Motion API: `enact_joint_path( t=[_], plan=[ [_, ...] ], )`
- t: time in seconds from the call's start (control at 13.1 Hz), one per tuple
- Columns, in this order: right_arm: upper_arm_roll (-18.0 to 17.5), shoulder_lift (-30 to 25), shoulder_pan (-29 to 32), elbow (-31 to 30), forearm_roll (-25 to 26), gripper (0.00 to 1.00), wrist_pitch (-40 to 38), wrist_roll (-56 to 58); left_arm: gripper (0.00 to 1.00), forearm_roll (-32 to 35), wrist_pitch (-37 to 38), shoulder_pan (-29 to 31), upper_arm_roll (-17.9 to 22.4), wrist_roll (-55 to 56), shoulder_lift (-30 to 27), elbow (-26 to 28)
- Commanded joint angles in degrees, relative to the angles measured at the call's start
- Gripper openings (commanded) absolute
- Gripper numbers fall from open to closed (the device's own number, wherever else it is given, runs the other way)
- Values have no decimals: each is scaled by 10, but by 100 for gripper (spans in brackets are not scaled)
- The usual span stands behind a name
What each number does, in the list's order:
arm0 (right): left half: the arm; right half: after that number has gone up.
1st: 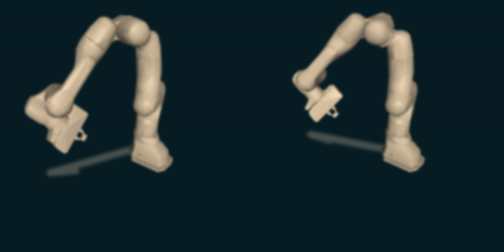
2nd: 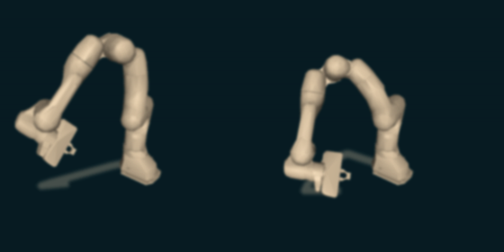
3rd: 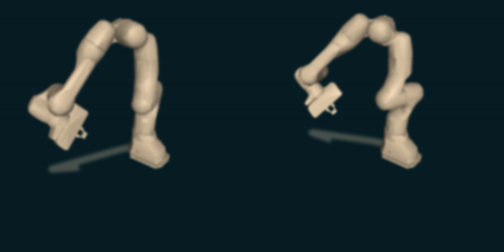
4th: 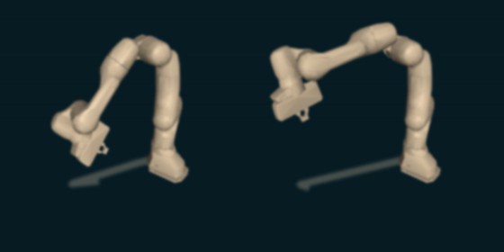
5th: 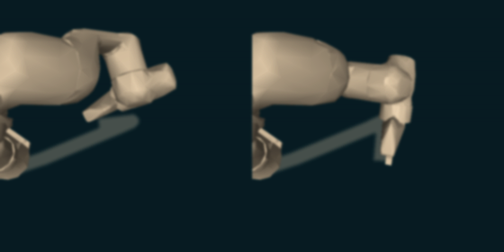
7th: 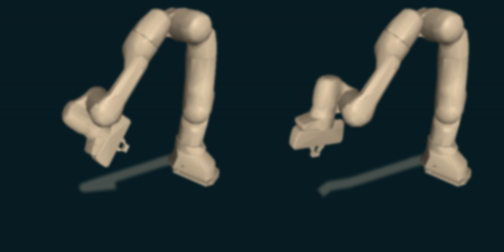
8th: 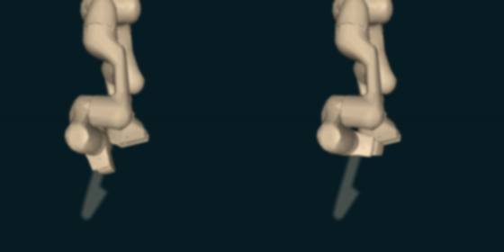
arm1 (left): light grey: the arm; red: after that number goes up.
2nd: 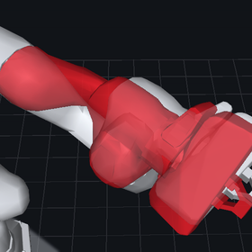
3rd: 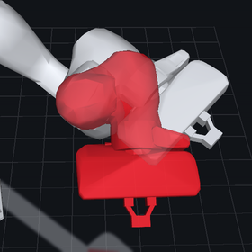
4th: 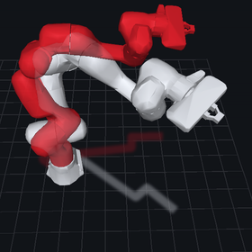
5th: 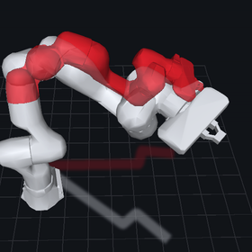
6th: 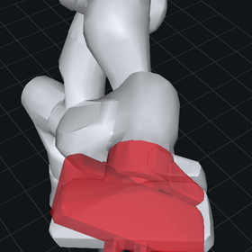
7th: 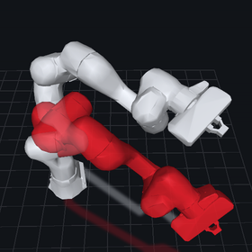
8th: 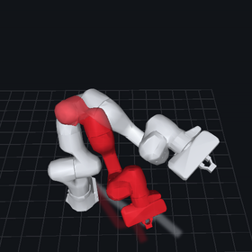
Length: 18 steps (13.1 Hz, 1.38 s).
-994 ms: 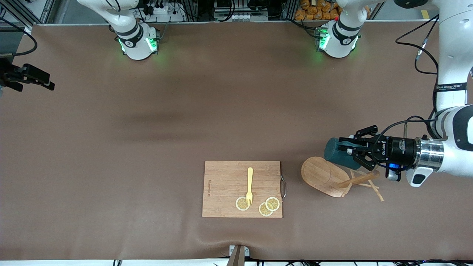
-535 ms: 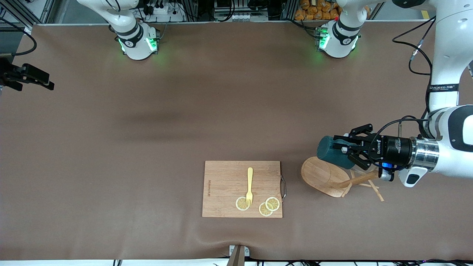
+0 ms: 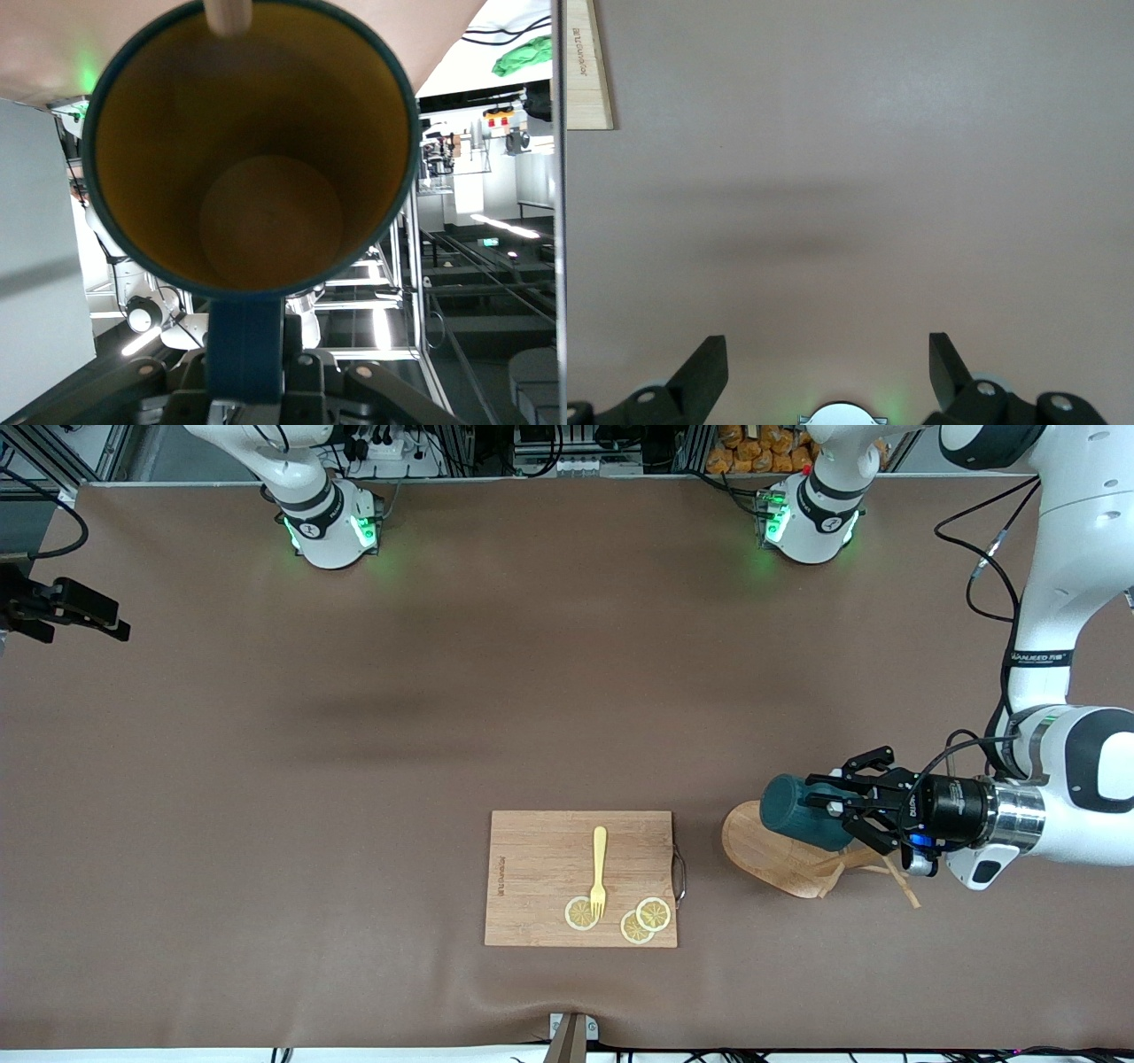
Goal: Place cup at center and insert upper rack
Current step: 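Hang the mug onto a peg of the wooden mug tree with the left gripper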
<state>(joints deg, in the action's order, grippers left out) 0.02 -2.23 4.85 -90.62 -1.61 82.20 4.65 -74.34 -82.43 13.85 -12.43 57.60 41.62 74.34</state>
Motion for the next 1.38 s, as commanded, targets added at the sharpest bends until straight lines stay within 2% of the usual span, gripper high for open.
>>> enact_joint_path(
  t=[0.0, 1.3],
  plan=[
    [0, -9, 0, -5, -6, 100, -4, -10, 0, -19, 5, 17, -2, -7, 10, -9],
    [0, -11, 0, -4, -6, 100, -4, -12, 0, -16, 6, 40, -1, -42, 50, -8]
  ],
)
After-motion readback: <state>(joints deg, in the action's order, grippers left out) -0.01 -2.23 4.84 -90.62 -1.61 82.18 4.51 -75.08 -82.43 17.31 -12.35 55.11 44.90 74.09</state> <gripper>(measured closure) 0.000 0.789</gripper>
